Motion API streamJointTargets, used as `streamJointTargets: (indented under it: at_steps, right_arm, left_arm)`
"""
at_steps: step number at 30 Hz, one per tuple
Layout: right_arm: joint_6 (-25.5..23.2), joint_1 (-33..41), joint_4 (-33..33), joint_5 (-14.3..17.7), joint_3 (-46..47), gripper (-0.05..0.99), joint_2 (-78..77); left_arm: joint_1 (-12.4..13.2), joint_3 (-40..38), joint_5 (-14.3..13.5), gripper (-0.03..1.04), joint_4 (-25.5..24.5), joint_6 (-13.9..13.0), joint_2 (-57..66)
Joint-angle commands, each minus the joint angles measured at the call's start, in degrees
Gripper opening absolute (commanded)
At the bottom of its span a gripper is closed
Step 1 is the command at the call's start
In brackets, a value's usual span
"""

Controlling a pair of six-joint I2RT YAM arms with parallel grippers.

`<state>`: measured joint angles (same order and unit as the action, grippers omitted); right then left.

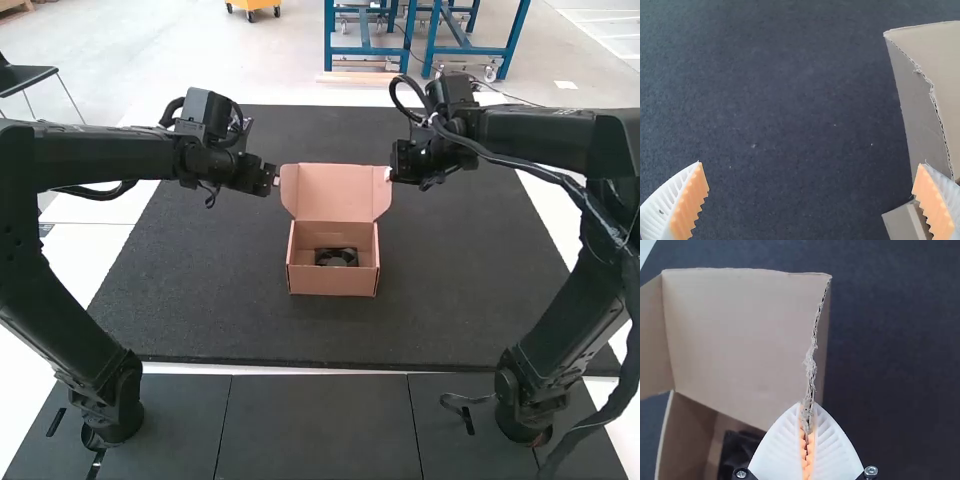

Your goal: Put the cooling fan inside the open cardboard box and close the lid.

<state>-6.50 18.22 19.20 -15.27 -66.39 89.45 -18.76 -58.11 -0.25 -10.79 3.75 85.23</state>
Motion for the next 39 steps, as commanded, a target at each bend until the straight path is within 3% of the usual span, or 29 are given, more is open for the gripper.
streamJointTargets:
  at_steps: [1,20,31,39]
  right_arm:
    - [-0.4,1.3,0.0,-1.4,-2.3,0.03,-2.2]
    - [-0.1,5.2,1.9,-2.5,-1.8,0.03,-1.6]
    - [0.8,5.5,5.4,-2.7,-1.5,0.02,-1.9]
    - [1.8,6.9,8.5,-3.5,-1.5,0.02,-2.0]
  left_arm:
    - [-0.6,-2.4,-0.4,0.97,0.5,0.6,0.5]
    - [-0.6,-2.2,-0.4,0.97,-0.9,2.1,-0.2]
    - [-4.0,-1.8,-0.4,0.97,-2.1,3.2,-0.5]
    - [-4.1,-1.8,-0.3,0.97,-3.4,3.4,-1.3]
